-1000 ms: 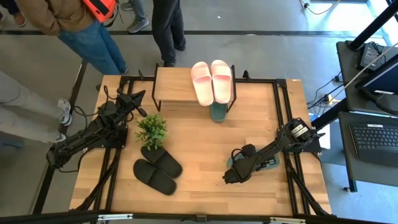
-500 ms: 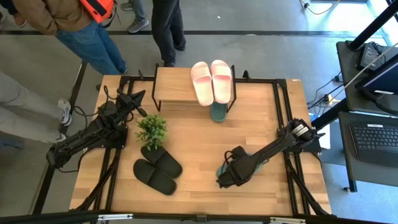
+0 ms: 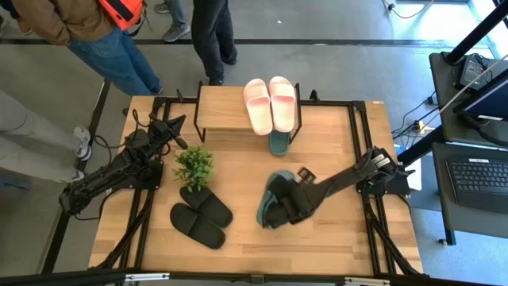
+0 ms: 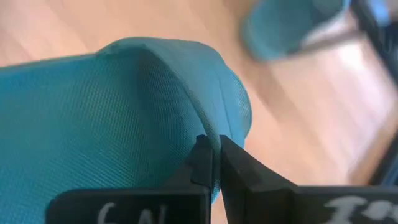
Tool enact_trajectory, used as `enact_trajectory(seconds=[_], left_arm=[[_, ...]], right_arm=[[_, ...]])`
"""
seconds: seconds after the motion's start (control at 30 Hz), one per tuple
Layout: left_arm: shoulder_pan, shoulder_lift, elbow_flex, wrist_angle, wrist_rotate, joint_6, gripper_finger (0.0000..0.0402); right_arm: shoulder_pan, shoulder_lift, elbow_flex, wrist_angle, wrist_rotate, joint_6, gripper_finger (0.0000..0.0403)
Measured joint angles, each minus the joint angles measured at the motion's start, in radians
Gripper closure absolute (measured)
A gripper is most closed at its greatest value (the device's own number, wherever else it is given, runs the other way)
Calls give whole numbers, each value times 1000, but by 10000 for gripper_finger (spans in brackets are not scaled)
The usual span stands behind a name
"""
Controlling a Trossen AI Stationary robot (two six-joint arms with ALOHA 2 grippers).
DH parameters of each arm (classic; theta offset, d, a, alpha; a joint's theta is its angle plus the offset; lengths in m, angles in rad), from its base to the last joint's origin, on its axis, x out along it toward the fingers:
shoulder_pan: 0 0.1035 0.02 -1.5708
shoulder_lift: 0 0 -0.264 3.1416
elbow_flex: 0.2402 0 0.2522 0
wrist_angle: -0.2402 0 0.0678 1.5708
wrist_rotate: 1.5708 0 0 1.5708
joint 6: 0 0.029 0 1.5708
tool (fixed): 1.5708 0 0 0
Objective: Pick and place slides into the shelf
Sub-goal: Put the green slide under the shelf
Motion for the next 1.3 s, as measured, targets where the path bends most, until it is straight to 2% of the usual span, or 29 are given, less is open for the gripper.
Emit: enact_trajectory(seconds=[0.3, 0.5, 0.67, 0.87, 1.3], left_arm=[[0, 0, 0, 0, 0, 2, 401], [0, 0, 0, 0, 0, 2, 401], [0, 0, 0, 0, 0, 2, 401], [0, 4, 0, 0, 0, 3, 401], [0, 5, 0, 0, 0, 3, 401]], right_arm=[[-146, 0, 1, 255, 64, -495, 390], [-214, 3, 1, 378, 76, -687, 390], [-251, 17, -2, 418, 77, -752, 390], [-275, 69, -3, 431, 169, -779, 390], [-331, 182, -3, 448, 232, -803, 390]])
